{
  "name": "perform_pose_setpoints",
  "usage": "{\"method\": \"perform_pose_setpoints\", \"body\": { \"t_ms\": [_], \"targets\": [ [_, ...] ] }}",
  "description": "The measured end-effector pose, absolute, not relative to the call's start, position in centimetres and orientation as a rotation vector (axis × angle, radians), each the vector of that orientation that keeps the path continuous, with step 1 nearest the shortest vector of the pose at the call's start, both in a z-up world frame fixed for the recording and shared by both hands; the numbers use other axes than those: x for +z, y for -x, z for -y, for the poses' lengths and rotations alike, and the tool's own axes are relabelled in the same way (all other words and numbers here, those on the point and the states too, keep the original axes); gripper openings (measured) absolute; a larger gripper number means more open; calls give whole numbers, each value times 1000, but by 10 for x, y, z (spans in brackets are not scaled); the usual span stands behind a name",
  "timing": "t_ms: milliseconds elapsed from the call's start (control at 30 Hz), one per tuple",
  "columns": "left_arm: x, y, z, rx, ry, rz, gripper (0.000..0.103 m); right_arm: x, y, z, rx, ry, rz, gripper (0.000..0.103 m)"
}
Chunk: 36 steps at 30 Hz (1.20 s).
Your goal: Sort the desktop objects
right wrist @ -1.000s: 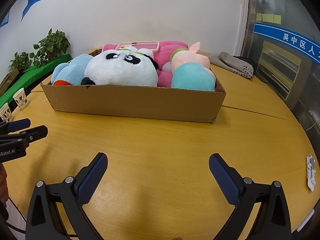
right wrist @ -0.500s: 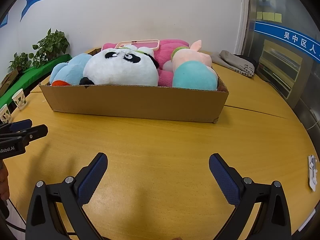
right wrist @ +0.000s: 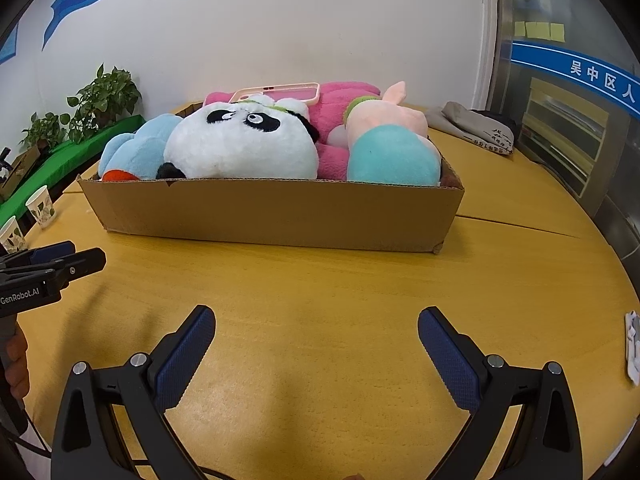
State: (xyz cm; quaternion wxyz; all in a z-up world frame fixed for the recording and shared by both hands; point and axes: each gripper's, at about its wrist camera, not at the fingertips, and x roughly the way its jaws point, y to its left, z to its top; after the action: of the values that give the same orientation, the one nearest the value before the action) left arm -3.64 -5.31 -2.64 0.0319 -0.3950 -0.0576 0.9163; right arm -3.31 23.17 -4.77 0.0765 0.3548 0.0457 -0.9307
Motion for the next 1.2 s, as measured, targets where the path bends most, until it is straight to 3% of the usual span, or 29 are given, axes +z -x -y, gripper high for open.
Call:
{"method": "perform_pose_setpoints", "body": {
  "t_ms": [300,633,733,833,900,1200],
  "targets": [
    [-25,44,72,2816,1220,123,80,-45,45,-250,-2738,-1021,-86,103],
    [-65,75,150,2772,1367,-113,80,-65,75,-382,-2453,-997,-162,103],
    [-73,83,169,2738,1350,-50,85,-83,84,-416,-2329,-1066,-191,103],
    [-74,90,175,2690,1335,-101,88,-97,93,-443,-2255,-1150,-262,103],
    [-75,96,178,2661,1339,-122,103,-103,97,-461,-2220,-1155,-294,103],
    [-78,118,181,2576,1316,-182,103,-112,117,-487,-2044,-1036,-504,103]
  ]
}}
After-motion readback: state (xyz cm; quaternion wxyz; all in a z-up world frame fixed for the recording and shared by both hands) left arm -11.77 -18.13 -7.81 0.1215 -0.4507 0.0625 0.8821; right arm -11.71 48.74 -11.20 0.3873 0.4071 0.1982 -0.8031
